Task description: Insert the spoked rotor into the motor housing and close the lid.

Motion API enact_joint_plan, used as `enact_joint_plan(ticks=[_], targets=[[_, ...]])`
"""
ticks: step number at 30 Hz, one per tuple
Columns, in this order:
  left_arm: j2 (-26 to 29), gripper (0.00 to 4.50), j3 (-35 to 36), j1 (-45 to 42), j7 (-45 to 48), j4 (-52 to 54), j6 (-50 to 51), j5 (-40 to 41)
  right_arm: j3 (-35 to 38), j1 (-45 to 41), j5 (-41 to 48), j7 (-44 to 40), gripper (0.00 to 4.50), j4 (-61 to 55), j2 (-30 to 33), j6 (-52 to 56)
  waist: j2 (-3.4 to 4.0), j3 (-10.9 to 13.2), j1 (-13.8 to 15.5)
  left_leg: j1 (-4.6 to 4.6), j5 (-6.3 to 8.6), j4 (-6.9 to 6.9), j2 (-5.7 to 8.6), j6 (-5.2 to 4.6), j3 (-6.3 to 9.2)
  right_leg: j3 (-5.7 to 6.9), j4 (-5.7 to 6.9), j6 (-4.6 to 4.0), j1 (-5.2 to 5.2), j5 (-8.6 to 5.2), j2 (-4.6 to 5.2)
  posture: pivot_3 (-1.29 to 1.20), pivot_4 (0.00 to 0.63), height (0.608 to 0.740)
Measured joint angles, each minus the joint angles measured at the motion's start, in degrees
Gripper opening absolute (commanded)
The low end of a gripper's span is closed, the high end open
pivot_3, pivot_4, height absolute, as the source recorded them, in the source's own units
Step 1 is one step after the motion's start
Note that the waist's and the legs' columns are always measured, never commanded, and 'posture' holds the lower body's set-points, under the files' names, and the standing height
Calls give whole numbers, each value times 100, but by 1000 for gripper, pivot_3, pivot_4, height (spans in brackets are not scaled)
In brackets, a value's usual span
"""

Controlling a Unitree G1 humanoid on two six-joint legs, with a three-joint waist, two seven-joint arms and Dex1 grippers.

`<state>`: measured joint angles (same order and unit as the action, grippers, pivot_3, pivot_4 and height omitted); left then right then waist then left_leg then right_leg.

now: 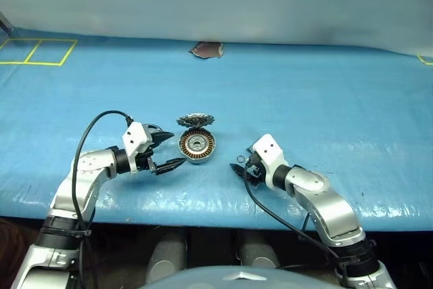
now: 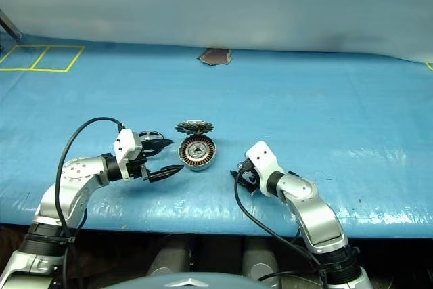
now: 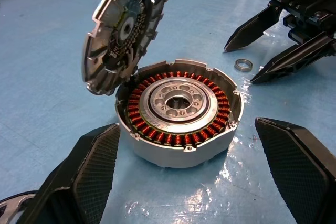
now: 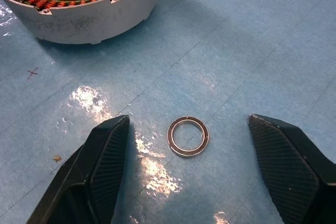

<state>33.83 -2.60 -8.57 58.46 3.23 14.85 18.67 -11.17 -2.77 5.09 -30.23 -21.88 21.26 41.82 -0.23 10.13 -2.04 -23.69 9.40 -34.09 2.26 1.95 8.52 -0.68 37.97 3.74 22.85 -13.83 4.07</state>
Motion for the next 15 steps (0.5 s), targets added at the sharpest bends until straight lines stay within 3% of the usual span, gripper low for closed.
enact_joint_plan(ticks=[3, 15], targets=[[0, 4500, -29, -10, 27, 0, 1, -2, -1, 46, 5, 46, 1988, -1, 0, -9, 0, 0, 2, 0, 0, 1, 0, -1, 0, 0, -1, 0, 0, 0, 0, 0, 150, 740], [3, 4500, -45, -28, 31, 0, 1, -9, 14, 128, 64, 160, 1988, 8, 1, -32, -4, -3, 9, 2, 0, -3, 0, -1, 0, 0, -1, -1, -5, -1, 0, 0, 150, 740]])
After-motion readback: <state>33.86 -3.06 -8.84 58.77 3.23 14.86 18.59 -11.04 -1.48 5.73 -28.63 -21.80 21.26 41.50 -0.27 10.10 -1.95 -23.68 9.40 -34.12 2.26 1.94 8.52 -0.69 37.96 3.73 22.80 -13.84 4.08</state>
